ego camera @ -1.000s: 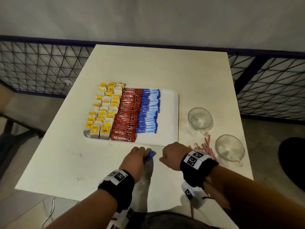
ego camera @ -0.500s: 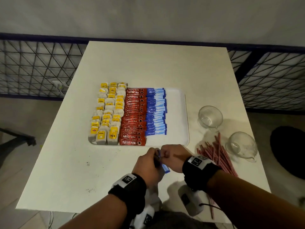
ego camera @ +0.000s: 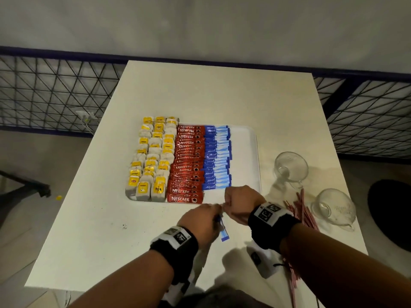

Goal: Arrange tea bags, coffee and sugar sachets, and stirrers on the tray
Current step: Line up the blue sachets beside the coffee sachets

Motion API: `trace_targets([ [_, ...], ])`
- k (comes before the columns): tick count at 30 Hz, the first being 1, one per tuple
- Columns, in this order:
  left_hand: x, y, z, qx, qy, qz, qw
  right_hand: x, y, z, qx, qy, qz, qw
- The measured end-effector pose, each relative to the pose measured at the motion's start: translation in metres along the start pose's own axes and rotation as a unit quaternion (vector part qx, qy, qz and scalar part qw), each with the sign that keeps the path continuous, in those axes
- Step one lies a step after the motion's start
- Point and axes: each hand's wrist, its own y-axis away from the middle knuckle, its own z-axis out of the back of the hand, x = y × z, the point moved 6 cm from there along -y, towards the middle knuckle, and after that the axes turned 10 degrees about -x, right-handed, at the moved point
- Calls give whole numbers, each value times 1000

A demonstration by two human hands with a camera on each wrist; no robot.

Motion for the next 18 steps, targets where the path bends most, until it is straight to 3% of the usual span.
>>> trace_targets([
  [6, 9, 5, -13, 55, -79, -30, 995, 0, -54, 16, -98, 29, 93, 990],
  [13, 26, 12, -9, 63, -95, -21, 993, 13, -79, 10, -44, 123, 114, 985],
  [18, 28, 12, -9, 58, -93, -22, 994, 11, -76, 11, -65, 121, 111, 984],
])
